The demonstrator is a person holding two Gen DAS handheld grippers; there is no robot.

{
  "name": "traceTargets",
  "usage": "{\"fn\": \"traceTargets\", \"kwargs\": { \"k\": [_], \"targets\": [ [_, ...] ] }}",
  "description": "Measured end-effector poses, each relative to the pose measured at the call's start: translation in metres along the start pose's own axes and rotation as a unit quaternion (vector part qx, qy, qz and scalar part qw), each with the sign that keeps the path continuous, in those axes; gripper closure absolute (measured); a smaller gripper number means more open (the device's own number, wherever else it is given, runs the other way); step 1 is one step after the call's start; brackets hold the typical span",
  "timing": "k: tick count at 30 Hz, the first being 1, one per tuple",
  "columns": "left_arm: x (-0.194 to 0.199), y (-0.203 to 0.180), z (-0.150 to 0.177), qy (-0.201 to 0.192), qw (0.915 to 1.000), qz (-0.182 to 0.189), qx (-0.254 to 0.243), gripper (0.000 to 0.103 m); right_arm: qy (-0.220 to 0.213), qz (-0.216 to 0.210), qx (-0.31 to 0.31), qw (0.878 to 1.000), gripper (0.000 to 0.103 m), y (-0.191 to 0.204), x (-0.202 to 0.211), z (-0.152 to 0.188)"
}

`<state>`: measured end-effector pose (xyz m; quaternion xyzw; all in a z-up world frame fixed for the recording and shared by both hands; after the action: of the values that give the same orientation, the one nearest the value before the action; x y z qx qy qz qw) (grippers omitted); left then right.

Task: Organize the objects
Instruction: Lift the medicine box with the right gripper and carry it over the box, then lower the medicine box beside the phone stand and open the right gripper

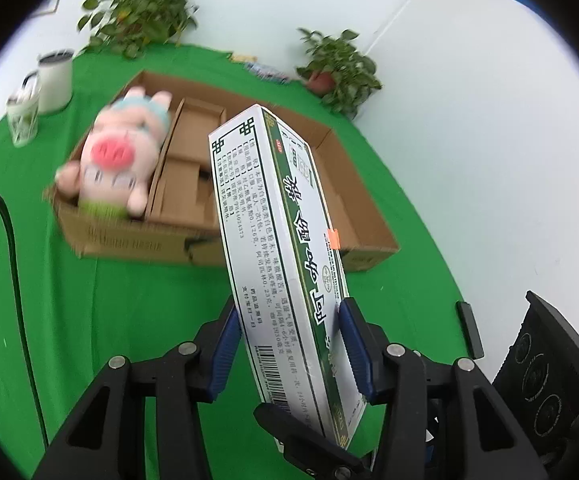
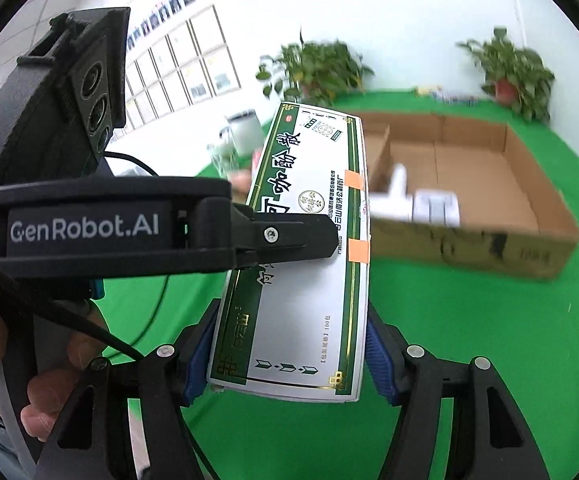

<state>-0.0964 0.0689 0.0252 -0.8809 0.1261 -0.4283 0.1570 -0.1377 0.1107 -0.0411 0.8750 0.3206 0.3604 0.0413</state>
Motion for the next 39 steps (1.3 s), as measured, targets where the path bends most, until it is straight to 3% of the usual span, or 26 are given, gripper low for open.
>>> {"fn": "traceTargets", "kwargs": {
  "k": [5, 12, 22, 26, 33, 39],
  "targets": [
    [0.018, -0.018, -0.057, -0.019, 0.9978, 0.032, -0.054, 0.056, -0.041, 0.037, 0.005, 0.998, 0.041, -0.013, 0.022, -0.055],
    [0.008, -0.085, -0.130, -0.027, 0.9904, 0.074, -0.113, 0.056, -0.084, 0.096, -0.003, 0.992, 0.041, -0.042, 0.063, -0.122],
    [-0.058, -0.106, -0.205, 0.025, 0.9914, 0.066, -0.110, 0.056, -0.040, 0.098, -0.048, 0.993, 0.041, -0.115, 0.057, -0.190],
    [-0.107, -0.102, -0.207, 0.064, 0.9906, 0.063, -0.103, 0.056, -0.015, 0.093, -0.071, 0.993, 0.041, -0.149, 0.042, -0.193],
    [-0.170, -0.087, -0.166, 0.133, 0.9870, 0.039, -0.081, 0.056, 0.054, 0.062, -0.105, 0.991, 0.041, -0.199, -0.007, -0.156],
    [-0.227, -0.069, -0.135, 0.183, 0.9804, 0.040, -0.060, 0.056, 0.099, 0.047, -0.138, 0.984, 0.041, -0.241, -0.047, -0.122]
  ]
}}
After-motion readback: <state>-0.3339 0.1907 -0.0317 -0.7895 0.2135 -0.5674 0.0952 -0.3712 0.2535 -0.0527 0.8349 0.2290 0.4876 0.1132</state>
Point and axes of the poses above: each gripper's, at about its wrist camera, not at the fingertips, and x roughly against the way its jaws point, y to its left, z to its underside, the point moved 5 cm from there along -x, roughly the way its jaws point, and after that the axes turned 8 degrees about -z, right-handed, at the moved point
